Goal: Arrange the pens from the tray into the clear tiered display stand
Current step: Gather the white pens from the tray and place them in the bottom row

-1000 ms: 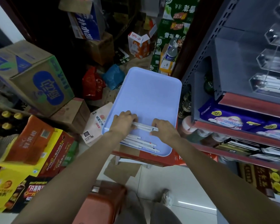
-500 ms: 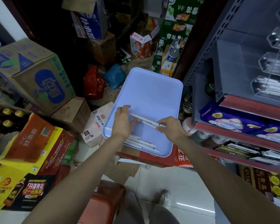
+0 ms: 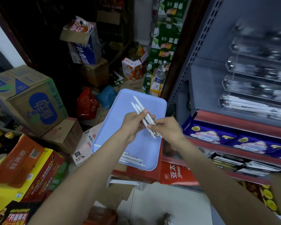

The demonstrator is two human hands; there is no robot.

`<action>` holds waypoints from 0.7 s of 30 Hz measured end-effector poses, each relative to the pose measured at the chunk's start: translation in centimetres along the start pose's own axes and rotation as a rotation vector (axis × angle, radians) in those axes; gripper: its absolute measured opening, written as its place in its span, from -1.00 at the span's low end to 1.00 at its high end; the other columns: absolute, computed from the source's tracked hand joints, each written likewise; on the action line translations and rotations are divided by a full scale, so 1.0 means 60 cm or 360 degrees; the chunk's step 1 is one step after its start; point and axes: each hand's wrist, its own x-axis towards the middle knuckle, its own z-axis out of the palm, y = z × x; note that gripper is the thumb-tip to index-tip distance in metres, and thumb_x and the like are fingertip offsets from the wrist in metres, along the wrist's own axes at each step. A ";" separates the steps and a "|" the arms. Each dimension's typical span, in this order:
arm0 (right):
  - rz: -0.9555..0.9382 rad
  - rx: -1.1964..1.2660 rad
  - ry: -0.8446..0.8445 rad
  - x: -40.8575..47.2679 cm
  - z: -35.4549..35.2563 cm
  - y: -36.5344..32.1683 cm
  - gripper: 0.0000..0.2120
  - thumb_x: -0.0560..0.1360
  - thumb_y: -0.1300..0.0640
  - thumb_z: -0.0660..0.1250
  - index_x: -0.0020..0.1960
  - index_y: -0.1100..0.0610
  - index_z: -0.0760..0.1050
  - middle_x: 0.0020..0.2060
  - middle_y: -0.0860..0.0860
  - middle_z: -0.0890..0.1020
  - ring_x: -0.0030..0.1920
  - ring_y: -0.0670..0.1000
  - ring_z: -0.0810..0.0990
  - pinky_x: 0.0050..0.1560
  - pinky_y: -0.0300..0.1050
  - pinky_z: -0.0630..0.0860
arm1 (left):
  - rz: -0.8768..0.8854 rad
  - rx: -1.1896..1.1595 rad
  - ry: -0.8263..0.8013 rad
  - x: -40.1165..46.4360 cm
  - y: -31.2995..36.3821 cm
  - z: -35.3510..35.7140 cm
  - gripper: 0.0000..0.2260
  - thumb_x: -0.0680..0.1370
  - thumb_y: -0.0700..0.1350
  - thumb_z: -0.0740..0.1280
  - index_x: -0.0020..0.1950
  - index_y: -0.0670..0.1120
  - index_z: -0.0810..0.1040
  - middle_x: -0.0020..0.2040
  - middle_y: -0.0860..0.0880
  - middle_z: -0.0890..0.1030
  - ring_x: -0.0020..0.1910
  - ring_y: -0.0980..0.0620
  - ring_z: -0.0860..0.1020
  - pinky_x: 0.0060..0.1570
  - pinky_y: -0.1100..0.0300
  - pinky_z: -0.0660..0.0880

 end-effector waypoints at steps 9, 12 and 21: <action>-0.0421 0.0021 0.0419 -0.047 -0.234 -0.024 -0.60 0.53 0.06 0.32 0.34 0.00 0.37 -0.08 -0.10 0.56 -0.04 -0.05 0.59 -0.04 -0.16 0.52 | 0.0637 0.1224 -0.0392 -0.018 0.077 0.182 -0.79 0.59 -0.08 0.24 -0.14 -0.17 0.55 -0.35 -0.02 0.58 -0.41 0.16 0.55 -0.32 0.30 0.51; -0.0481 0.0344 0.0387 -0.060 -0.314 0.003 -0.70 0.55 0.17 0.28 0.27 0.01 0.43 -0.11 -0.04 0.60 -0.18 -0.12 0.62 -0.23 -0.26 0.54 | 0.0778 0.1502 -0.0533 -0.022 0.084 0.259 -0.79 0.58 -0.06 0.25 -0.11 -0.17 0.57 -0.36 0.07 0.56 -0.49 0.27 0.47 -0.43 0.41 0.39; -0.0496 0.1002 0.0568 -0.087 -0.535 0.123 -0.91 0.50 0.36 0.29 -0.14 0.23 0.50 -0.36 0.03 0.67 -0.29 -0.06 0.68 -0.15 -0.32 0.59 | 0.0970 0.2009 -0.0462 0.014 0.057 0.481 -0.71 0.56 0.02 0.28 -0.28 -0.12 0.49 -0.41 -0.08 0.44 -0.42 0.00 0.35 -0.44 0.22 0.19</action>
